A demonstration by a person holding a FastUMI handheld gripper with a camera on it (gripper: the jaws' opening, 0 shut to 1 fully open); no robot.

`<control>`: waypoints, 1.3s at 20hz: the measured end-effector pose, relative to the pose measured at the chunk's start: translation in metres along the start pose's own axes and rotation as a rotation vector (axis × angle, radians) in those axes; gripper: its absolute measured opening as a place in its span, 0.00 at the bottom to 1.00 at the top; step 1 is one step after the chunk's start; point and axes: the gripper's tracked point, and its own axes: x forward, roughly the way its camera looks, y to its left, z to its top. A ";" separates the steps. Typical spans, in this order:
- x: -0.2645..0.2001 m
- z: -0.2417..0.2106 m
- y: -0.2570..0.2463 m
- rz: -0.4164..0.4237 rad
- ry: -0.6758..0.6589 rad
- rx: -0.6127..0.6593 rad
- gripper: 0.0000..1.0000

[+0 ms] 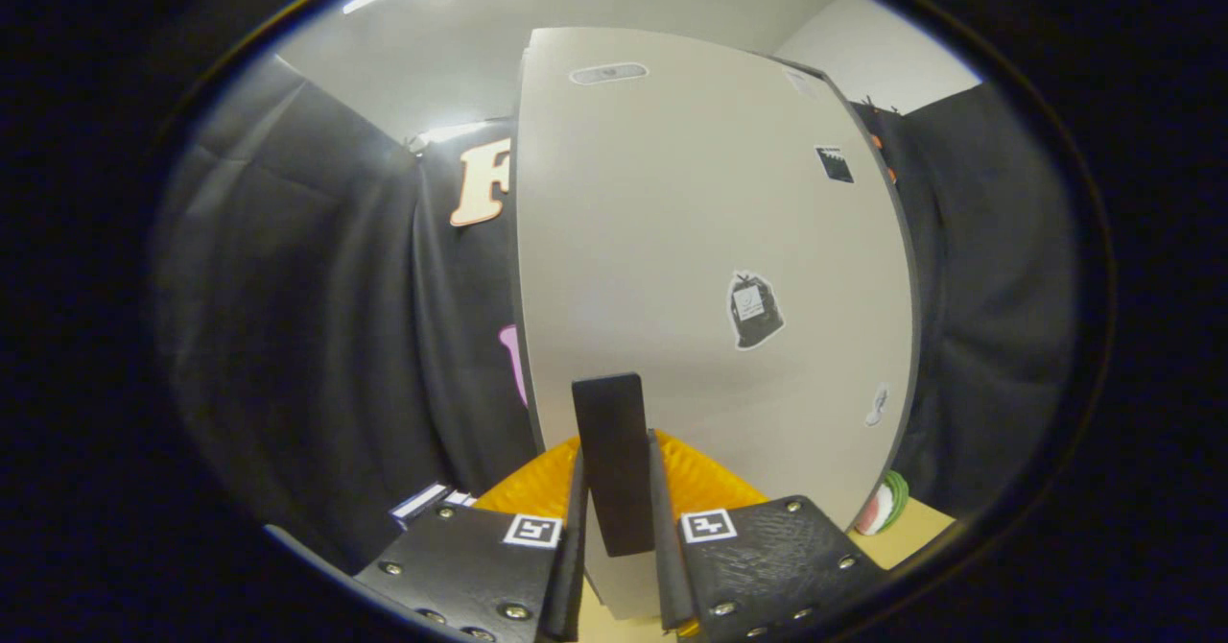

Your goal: Open the shoe cabinet door, grab the shoes and put them into the shoe cabinet, then close the shoe cabinet door.

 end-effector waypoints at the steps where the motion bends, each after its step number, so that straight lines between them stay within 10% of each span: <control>1: -0.005 0.001 -0.003 0.000 -0.001 0.002 0.31; 26: -0.158 0.019 -0.130 0.139 0.082 0.054 0.22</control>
